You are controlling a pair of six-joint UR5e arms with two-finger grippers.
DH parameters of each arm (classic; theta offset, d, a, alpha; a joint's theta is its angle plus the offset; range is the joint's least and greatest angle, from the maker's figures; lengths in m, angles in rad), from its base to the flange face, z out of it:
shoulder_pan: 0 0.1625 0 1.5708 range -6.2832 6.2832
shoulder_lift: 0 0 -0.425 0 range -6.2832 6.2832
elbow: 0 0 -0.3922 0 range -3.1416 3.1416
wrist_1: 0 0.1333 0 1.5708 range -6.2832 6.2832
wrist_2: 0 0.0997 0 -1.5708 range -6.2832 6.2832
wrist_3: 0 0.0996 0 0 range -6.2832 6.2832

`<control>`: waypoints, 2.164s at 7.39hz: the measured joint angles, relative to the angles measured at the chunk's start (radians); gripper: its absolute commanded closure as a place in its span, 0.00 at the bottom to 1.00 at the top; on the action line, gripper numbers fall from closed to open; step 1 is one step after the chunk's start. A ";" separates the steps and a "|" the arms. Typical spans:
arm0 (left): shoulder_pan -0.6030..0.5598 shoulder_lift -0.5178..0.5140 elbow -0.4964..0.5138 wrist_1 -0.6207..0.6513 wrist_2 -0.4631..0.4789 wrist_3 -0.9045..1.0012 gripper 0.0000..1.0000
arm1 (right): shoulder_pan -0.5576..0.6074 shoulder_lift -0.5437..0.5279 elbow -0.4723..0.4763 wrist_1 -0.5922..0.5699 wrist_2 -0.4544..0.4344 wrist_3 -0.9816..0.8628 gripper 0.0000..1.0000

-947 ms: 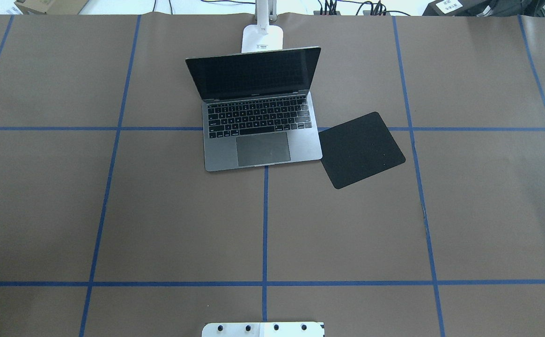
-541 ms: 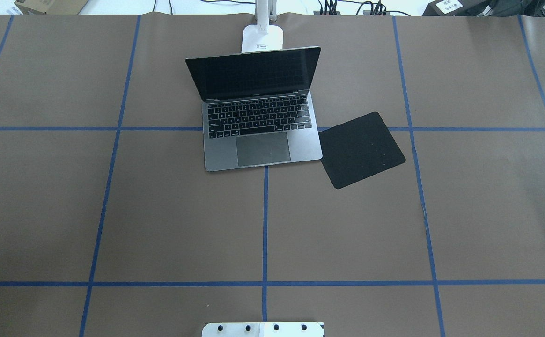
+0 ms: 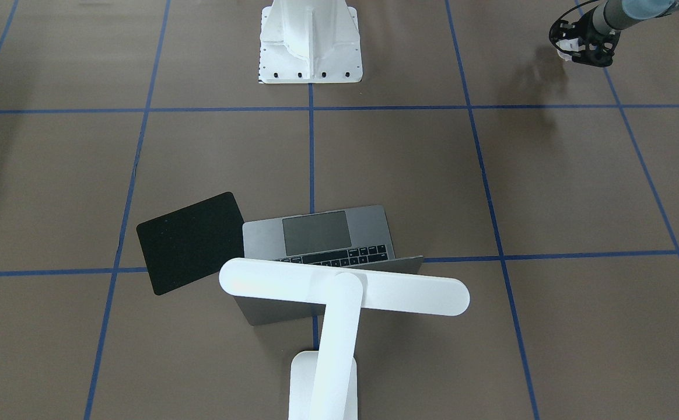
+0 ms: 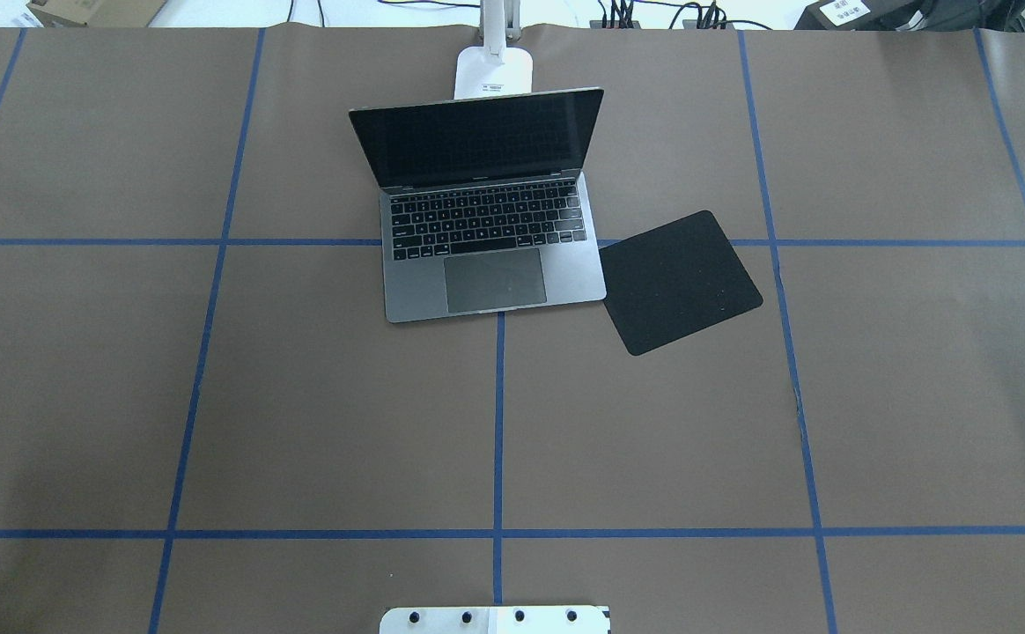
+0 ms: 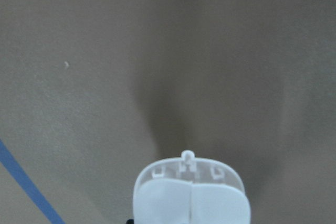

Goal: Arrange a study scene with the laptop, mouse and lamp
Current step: 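Carry the white wireless mouse with the left gripper toward the table, then move the held mouse with the left gripper over the mouse pad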

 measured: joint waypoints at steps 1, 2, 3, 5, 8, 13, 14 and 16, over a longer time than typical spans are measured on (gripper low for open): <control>-0.013 -0.003 -0.027 0.004 -0.012 -0.015 0.58 | 0.000 0.000 0.000 0.000 -0.001 0.000 0.00; -0.022 -0.007 -0.051 0.007 -0.018 -0.031 0.61 | 0.000 0.000 -0.001 0.000 -0.001 0.000 0.00; -0.032 -0.014 -0.081 0.027 -0.019 -0.046 0.62 | 0.000 0.000 -0.002 0.000 -0.002 0.000 0.00; -0.074 -0.085 -0.160 0.172 -0.018 -0.056 0.62 | 0.000 0.000 -0.004 0.000 -0.002 -0.001 0.00; -0.143 -0.289 -0.218 0.412 -0.018 -0.051 0.62 | 0.000 0.000 -0.013 0.000 -0.004 -0.002 0.00; -0.232 -0.692 -0.215 0.806 -0.011 -0.047 0.62 | 0.000 0.003 -0.031 0.001 -0.005 -0.002 0.00; -0.245 -0.810 -0.198 0.910 -0.004 -0.047 0.62 | 0.000 0.003 -0.032 0.002 -0.006 -0.002 0.00; -0.262 -1.058 -0.107 1.073 0.006 -0.048 0.62 | 0.000 0.003 -0.037 0.002 -0.006 -0.002 0.00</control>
